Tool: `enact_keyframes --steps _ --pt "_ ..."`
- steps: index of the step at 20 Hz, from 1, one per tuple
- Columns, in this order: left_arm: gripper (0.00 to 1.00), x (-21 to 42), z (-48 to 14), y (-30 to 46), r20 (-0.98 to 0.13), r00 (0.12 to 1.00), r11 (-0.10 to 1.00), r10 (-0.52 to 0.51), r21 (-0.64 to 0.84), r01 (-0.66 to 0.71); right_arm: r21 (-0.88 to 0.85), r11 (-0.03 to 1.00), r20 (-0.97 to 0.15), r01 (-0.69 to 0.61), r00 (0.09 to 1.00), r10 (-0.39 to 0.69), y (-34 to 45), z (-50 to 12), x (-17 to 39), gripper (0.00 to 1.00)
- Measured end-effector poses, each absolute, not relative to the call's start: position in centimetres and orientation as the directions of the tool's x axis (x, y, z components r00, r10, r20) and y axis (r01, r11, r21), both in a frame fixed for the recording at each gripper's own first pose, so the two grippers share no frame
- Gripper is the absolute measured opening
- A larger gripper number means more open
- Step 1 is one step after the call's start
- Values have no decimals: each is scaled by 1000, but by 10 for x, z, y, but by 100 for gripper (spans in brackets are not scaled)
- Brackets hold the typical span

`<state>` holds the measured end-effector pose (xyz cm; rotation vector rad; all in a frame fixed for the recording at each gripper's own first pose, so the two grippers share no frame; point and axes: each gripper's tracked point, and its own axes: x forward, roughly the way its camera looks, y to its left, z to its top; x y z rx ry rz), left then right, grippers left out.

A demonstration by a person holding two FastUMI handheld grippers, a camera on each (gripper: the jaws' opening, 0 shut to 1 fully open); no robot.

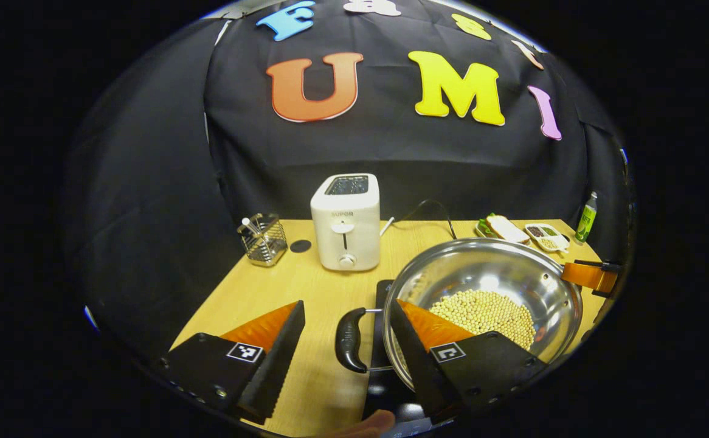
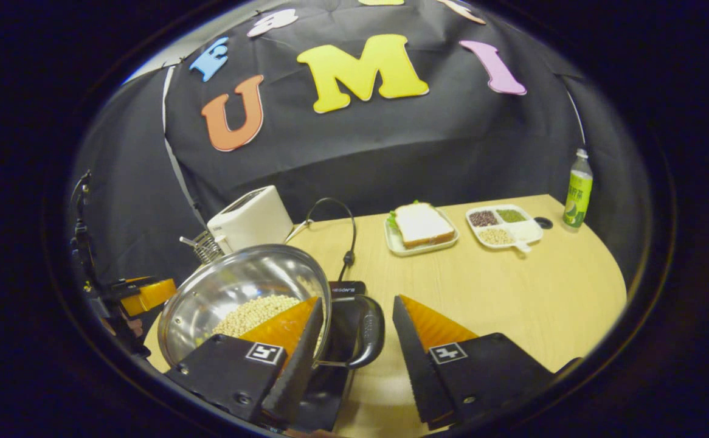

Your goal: First push the handle of the pot to place it horizontally, then grasp the pot with both hands and set it on the induction cooktop.

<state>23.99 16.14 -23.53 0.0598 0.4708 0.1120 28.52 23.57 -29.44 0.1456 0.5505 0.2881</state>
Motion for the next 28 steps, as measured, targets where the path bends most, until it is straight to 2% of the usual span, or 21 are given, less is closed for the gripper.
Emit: enact_keyframes --steps 1,2,4,9,11,17,18,21,22,23,26,28 --pt "89 238 -229 159 -434 892 992 125 80 -100 196 954 -479 -225 827 294 232 -288 285 79" --pt "94 234 -226 156 -439 890 992 128 78 -104 178 958 -470 -226 836 285 229 -281 281 82" --pt "98 223 -213 150 -427 894 991 132 80 -108 159 960 -449 -230 849 278 222 -267 273 82" --pt "97 193 -165 132 -333 931 988 153 84 -132 158 961 -353 -229 895 271 202 -214 239 89" --pt "97 179 -139 114 -276 953 992 127 54 -116 161 964 -305 -212 918 253 185 -188 220 88" --pt "97 124 -78 74 -162 984 997 74 14 -73 113 978 -177 -174 965 192 135 -117 157 100" --pt "97 113 -68 70 -149 986 997 73 10 -73 110 981 -155 -161 972 177 128 -107 147 95" --pt "97 85 -43 53 -105 993 998 58 12 -57 95 986 -118 -137 982 148 104 -81 113 96" --pt "96 76 -35 47 -88 995 999 50 12 -50 88 987 -99 -136 985 144 98 -69 102 100" --pt "96 67 -29 42 -78 996 999 45 13 -44 83 988 -76 -127 988 133 90 -58 91 96" --pt "96 43 -15 29 -44 998 999 39 24 -38 61 992 -35 -110 993 112 71 -37 59 96" --pt "96 26 -7 26 -25 998 998 56 31 -55 48 994 -16 -99 995 100 62 -26 37 100"
